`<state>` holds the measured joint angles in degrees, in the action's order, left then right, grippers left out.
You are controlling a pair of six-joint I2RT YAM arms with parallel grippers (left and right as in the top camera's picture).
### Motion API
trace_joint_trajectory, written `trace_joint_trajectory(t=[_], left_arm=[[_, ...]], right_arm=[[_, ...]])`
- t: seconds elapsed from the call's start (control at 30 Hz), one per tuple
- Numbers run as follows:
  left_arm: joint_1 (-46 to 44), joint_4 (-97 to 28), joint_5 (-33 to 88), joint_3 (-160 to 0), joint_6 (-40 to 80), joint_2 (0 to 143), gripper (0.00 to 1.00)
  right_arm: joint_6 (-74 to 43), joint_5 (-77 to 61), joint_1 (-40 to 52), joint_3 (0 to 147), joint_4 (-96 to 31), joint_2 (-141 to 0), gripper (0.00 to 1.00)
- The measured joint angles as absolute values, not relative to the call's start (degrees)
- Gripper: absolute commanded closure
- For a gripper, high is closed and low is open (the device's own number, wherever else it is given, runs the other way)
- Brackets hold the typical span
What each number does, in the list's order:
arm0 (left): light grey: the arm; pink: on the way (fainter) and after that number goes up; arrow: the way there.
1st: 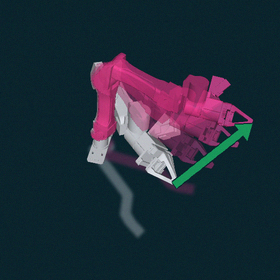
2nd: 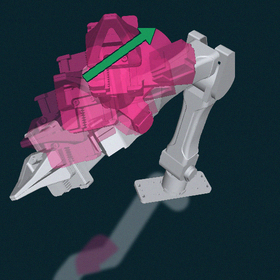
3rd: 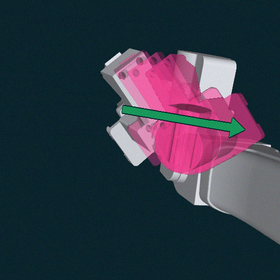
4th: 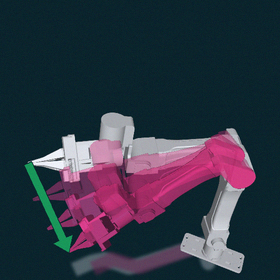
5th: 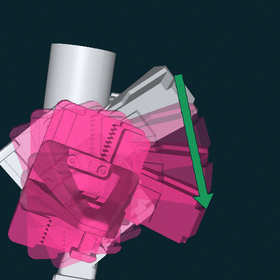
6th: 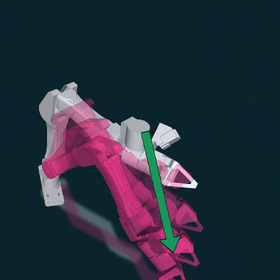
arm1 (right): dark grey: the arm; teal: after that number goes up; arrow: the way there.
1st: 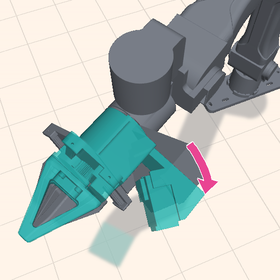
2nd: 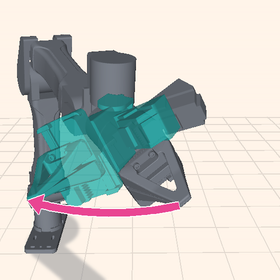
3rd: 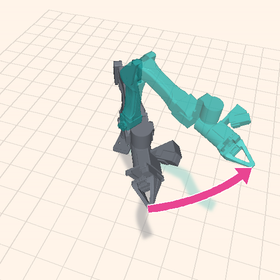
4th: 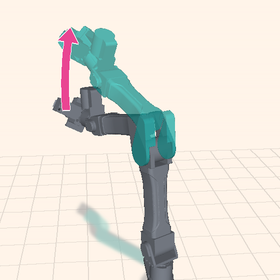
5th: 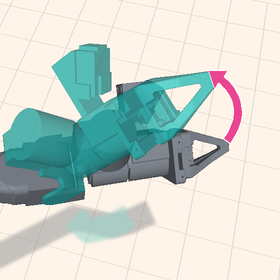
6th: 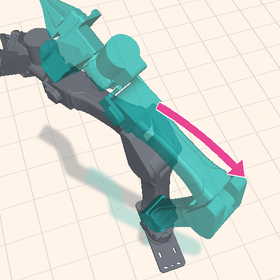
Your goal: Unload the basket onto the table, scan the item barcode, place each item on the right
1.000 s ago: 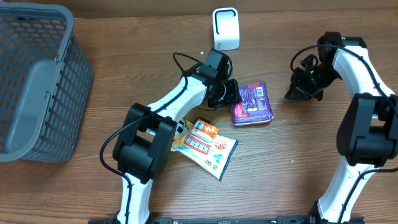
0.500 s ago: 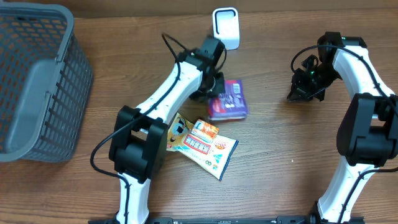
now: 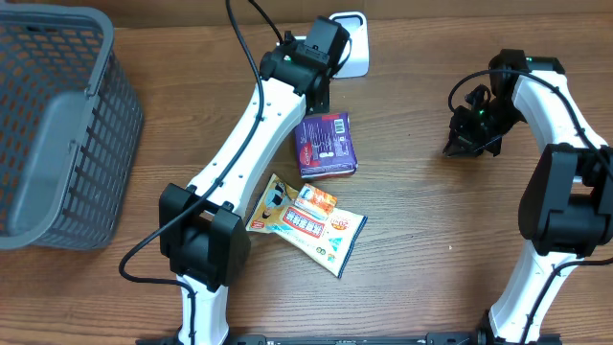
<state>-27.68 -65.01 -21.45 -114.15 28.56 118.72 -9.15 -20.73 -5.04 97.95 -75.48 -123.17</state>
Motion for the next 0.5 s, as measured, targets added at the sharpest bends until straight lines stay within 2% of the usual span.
trace_joint_trajectory(t=[0.07,0.1,0.13,0.17,0.2,0.5], left_arm=[[-28.05,-66.74,-21.41,-114.13,30.13,118.74,0.62],[-28.03,-67.02,-20.51,-114.08,30.96,118.74,0.47],[-27.99,-66.81,-19.14,-113.89,31.68,118.74,0.25],[-27.83,-66.30,-17.50,-113.45,32.08,118.74,0.07],[-27.49,-65.52,-15.16,-112.68,32.51,118.74,0.00],[-17.80,-56.21,8.84,-101.91,29.71,119.39,0.02]], right_arm=[[-9.17,-20.71,-5.06,97.95,-75.48,-123.17,0.86],[-9.15,-20.67,-5.04,97.95,-75.53,-123.17,0.86],[-9.15,-20.62,-5.06,97.95,-75.59,-123.17,0.85],[-9.15,-20.60,-5.04,97.95,-75.68,-123.17,0.85],[-9.15,-20.58,-5.06,97.95,-75.68,-123.17,0.85],[-9.13,-20.56,-5.04,97.95,-75.90,-123.17,0.84]])
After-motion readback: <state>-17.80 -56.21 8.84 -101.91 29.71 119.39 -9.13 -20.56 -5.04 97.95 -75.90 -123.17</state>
